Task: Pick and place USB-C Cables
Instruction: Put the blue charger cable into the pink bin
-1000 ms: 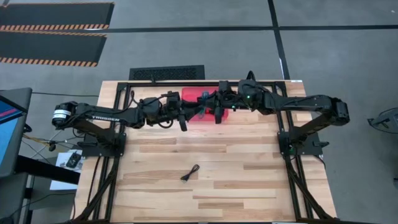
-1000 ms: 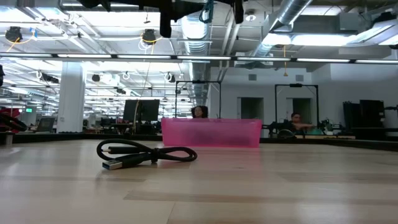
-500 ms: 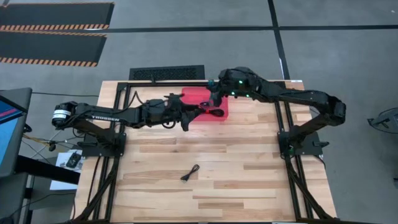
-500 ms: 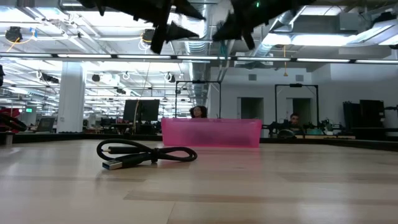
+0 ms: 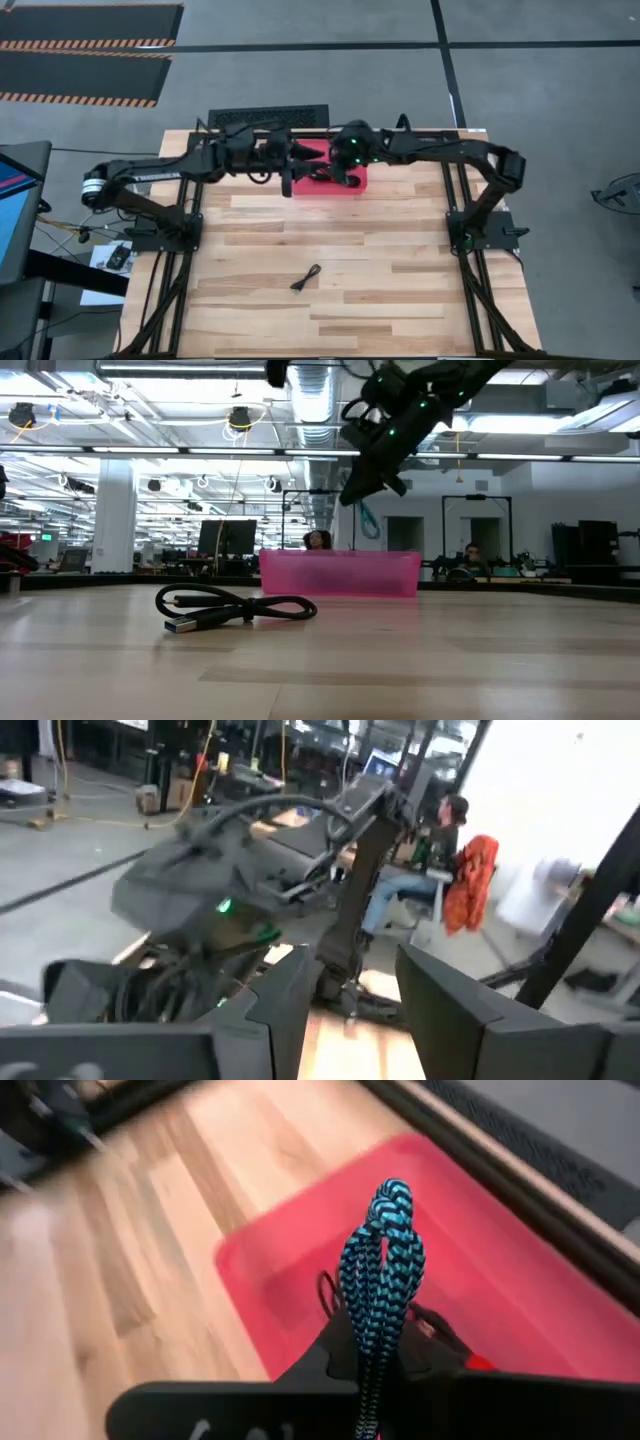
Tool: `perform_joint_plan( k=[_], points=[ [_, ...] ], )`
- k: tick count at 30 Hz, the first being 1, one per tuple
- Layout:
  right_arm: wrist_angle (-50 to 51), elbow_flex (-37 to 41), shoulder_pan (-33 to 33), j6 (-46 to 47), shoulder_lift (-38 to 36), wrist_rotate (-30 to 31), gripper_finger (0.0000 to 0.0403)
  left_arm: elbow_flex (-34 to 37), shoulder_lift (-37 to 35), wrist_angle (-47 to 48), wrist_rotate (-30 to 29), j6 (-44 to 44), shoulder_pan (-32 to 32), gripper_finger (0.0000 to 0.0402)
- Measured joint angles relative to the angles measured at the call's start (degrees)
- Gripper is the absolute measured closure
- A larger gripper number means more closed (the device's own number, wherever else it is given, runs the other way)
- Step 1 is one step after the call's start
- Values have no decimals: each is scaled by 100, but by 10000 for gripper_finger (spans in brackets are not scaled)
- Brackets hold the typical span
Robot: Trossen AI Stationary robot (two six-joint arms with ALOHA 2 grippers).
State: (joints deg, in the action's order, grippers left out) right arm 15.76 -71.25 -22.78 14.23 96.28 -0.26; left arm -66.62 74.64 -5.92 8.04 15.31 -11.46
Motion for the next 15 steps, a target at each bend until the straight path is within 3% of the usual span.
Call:
perform_joint_plan(
  k=[10, 15],
  points=[
    [1731, -1994, -175, -1177, 1253, 46, 390, -436, -508, 3647, -107, -820, 92, 293],
    [2433, -2670, -210, -1675, 1935, 75, 390, -248, -636, 4567, -292, -764, 306, 303]
  ],
)
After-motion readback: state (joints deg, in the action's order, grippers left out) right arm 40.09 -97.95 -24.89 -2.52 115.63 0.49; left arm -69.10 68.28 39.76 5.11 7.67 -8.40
